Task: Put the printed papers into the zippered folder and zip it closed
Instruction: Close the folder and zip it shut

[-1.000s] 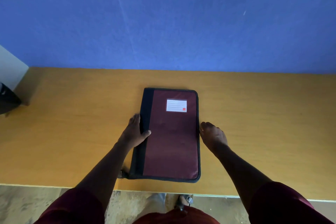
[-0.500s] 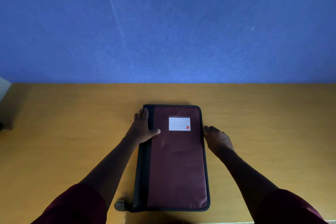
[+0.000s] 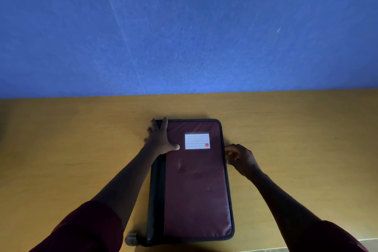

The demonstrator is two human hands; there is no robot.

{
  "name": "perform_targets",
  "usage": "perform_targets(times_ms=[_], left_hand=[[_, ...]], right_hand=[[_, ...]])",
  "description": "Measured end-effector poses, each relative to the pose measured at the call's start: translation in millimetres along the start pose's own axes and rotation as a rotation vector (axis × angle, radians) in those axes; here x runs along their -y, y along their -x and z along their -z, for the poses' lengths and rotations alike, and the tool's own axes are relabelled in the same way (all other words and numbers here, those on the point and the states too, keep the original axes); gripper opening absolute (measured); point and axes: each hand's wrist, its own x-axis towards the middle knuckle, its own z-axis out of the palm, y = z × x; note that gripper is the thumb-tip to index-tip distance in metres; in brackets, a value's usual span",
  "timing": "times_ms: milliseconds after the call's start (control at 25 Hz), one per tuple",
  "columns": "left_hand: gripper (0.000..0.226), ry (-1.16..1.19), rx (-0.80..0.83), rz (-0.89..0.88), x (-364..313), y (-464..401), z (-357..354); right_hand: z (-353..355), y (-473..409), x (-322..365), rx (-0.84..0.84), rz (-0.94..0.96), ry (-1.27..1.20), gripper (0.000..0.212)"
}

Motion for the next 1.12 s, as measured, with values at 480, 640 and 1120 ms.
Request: perform_targets(times_ms=[480,640,1120], left_hand=[[0.132,-0.031,0.020,-0.024,-1.9,2.3,8.3],[0.127,-0.058,0.049,-0.007,-8.0,0.5,11.6],[0.125,-0.049,0.039,-0.006,-8.8,1.6,10.2]], right_hand=[[-17.6,18.1,21.6,-0.071,-0.017,0.405,0.011],[-22.1,20.8,23.2,-0.091,-0.014,0.439,0.016],[-5.4,-20.7,33.8,-0.137,0.002,0.521,0.018]])
